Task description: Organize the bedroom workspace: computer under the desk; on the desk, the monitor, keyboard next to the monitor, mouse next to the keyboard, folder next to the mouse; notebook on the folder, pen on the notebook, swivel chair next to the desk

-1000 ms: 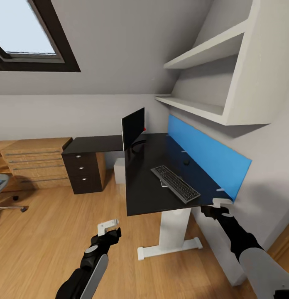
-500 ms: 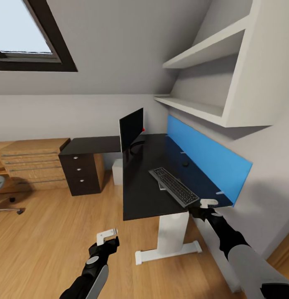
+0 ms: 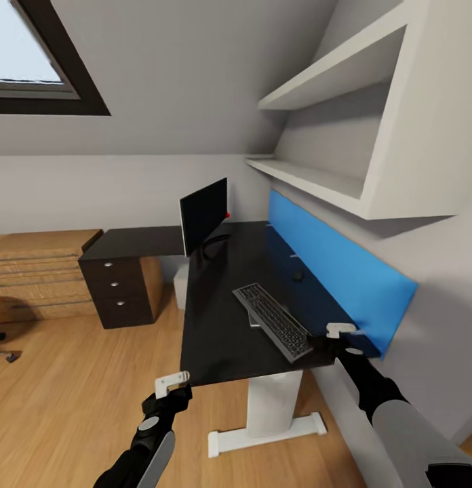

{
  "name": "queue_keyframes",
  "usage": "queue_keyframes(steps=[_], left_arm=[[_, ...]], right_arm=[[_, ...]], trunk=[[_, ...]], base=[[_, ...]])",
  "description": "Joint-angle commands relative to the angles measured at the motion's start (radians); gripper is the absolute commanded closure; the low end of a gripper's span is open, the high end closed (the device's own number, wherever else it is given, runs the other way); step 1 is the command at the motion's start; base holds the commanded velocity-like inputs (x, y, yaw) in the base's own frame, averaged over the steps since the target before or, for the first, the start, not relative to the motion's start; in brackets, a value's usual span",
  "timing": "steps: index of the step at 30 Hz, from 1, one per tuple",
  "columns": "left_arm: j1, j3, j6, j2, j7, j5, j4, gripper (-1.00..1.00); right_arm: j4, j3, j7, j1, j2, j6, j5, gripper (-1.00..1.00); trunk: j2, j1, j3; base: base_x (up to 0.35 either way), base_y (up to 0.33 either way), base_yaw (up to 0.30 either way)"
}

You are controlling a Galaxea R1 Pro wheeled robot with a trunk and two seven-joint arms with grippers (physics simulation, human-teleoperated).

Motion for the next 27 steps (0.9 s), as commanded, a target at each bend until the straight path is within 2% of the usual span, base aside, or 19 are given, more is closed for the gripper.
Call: queue_keyframes(steps=[1, 7, 16, 18, 21, 25, 26, 27], left_arm=[[-0.001, 0.005, 0.004, 0.004, 0.007, 0.008, -0.009, -1.00], [-0.001, 0.060, 0.010, 0.030, 0.006, 0.014, -0.048, -1.00], [-0.001, 0.167, 0.018, 0.037, 0.006, 0.036, -0.077, -1.00], [-0.001, 0.178, 0.028, 0.038, 0.006, 0.046, -0.089, -1.00], [-0.001, 0.200, 0.084, 0.046, 0.006, 0.087, -0.130, -1.00], [-0.002, 0.215, 0.114, 0.064, 0.005, 0.126, -0.146, -1.00], [-0.002, 0.223, 0.122, 0.074, 0.005, 0.150, -0.150, -1.00], [-0.002, 0.230, 0.129, 0.089, 0.005, 0.188, -0.155, -1.00]], right_arm=[[-0.002, 0.004, -0.001, 0.000, -0.001, -0.002, -0.010, -1.00], [-0.001, 0.005, -0.001, 0.000, -0.001, -0.030, -0.009, -1.00], [-0.002, 0.004, -0.002, 0.001, -0.002, -0.066, -0.009, -1.00], [-0.002, 0.004, -0.002, 0.002, -0.002, -0.076, -0.009, -1.00], [-0.002, 0.004, -0.001, 0.004, -0.002, -0.091, -0.010, -1.00], [-0.003, 0.004, -0.001, 0.006, 0.000, -0.094, -0.010, -1.00], [-0.003, 0.004, -0.001, 0.006, 0.000, -0.095, -0.011, -1.00], [-0.003, 0.004, -0.001, 0.006, 0.002, -0.096, -0.011, -1.00]], trunk=[[-0.001, 0.001, -0.001], [-0.001, 0.001, -0.001], [-0.001, 0.001, -0.001], [-0.001, 0.001, -0.001], [-0.001, 0.001, -0.001], [-0.001, 0.001, -0.001], [-0.001, 0.001, -0.001], [-0.001, 0.001, -0.001]], base=[[0.295, -0.156, 0.000], [0.295, -0.152, 0.000], [0.295, -0.148, 0.000], [0.295, -0.147, 0.000], [0.295, -0.147, 0.000], [0.290, -0.141, 0.000], [0.236, -0.108, 0.000], [0.126, -0.056, 0.000]])
